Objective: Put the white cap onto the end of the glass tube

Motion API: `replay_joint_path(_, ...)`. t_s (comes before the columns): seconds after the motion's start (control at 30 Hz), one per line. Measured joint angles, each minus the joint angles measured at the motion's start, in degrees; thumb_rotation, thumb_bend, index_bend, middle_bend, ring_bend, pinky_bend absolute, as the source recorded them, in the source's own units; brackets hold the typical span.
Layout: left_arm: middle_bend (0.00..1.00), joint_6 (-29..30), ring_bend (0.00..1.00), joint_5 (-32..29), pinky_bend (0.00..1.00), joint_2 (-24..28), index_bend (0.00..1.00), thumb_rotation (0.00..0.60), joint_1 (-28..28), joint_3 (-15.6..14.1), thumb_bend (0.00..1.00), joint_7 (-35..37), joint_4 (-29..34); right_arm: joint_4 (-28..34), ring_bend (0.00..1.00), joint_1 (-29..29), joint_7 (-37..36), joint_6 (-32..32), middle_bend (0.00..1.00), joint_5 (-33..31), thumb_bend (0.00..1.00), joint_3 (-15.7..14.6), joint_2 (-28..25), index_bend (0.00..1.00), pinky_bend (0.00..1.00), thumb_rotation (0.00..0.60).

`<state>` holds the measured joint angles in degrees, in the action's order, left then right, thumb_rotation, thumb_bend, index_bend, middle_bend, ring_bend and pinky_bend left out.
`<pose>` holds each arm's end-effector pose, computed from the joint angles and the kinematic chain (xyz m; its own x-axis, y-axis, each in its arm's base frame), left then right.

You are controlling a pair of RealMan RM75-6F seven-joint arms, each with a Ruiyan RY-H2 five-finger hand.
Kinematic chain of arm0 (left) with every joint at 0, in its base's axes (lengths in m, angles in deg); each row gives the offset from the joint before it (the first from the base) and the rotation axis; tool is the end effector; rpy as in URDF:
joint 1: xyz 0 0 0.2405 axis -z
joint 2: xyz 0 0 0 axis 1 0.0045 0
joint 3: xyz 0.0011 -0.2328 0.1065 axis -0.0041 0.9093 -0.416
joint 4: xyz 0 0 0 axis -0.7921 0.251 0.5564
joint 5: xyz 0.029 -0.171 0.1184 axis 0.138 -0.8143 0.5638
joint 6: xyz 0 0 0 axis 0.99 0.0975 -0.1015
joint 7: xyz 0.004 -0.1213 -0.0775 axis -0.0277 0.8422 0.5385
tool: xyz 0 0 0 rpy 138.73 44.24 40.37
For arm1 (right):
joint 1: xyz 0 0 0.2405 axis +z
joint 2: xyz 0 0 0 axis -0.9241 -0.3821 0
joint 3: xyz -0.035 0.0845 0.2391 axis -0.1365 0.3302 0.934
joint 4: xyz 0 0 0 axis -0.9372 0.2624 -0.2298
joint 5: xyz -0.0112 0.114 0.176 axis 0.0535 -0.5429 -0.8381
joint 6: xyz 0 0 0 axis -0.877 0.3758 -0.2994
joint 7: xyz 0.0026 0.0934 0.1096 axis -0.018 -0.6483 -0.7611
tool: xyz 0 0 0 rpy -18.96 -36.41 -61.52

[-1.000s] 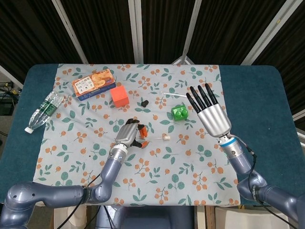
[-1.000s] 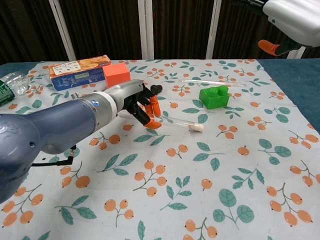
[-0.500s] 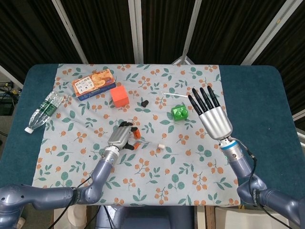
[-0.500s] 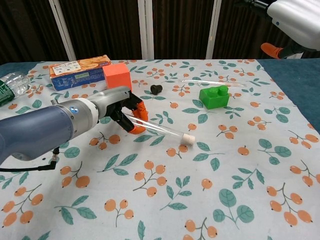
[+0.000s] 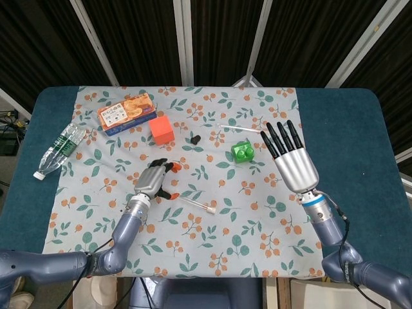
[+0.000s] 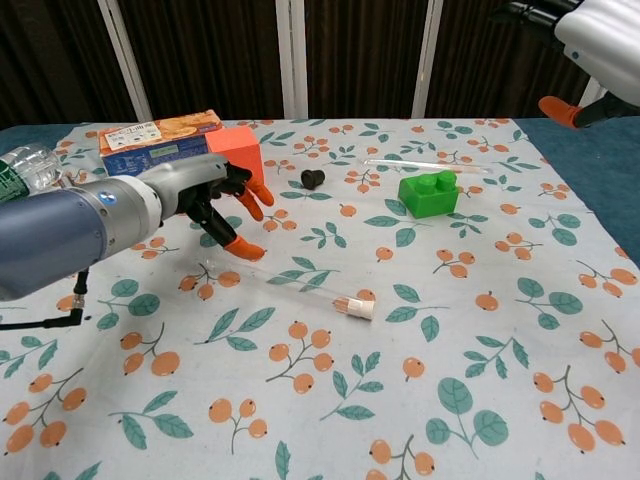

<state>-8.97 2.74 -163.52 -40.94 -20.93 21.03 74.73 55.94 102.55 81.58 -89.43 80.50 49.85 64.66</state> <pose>-0.0997 0.3470 -0.0557 0.0581 0.4131 0.9088 0.9963 -0.0814 -0.0267 -0.1859 -0.3468 0.0764 0.6834 0.4341 0.5869 -0.5173 -0.2793 0.8090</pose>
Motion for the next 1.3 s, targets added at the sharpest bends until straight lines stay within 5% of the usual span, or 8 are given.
replay_joint_path(0.37, 0.16, 5.7, 0.01, 10.1, 0.0, 8.8, 0.18, 0.6, -4.3, -1.9, 0.2, 0.5, 5.5, 9.0, 0.0, -5.1, -6.8, -2.2, 0.0, -5.1, 0.24, 1.1, -3.8, 0.0, 0.0, 0.6)
replay_joint_path(0.63, 0.08, 15.3, 0.0, 26.3, 0.0, 18.8, 0.09, 0.6, -12.7, -10.5, 0.12, 1.3, 9.6, 24.0, 0.0, -12.9, -15.2, -1.8, 0.0, -11.7, 0.21, -1.1, -12.2, 0.0, 0.0, 0.6)
replay_joint_path(0.8, 0.07, 24.1, 0.0, 36.0, 0.0, 24.7, 0.08, 0.6, -21.0, -17.6, 0.11, 3.3, 10.3, 30.5, 0.0, -19.9, -20.5, -1.4, 0.0, -14.0, 0.2, -5.9, -20.4, 0.0, 0.0, 0.6)
replay_joint_path(1.03, 0.07, 33.2, 0.0, 42.0, 0.0, 29.7, 0.08, 0.6, -30.9, -22.9, 0.11, 10.6, 9.0, 30.6, 0.0, -26.0, -24.5, -5.1, 0.0, -11.4, 0.2, -10.1, -24.1, 0.0, 0.0, 0.6)
replay_joint_path(1.3, 0.07, 38.6, 0.0, 43.3, 0.0, 33.0, 0.08, 0.6, -37.5, -23.4, 0.11, 18.4, 5.1, 24.9, 0.0, -30.6, -26.6, -11.8, 0.0, -7.3, 0.2, -10.2, -23.2, 0.0, 0.0, 0.6)
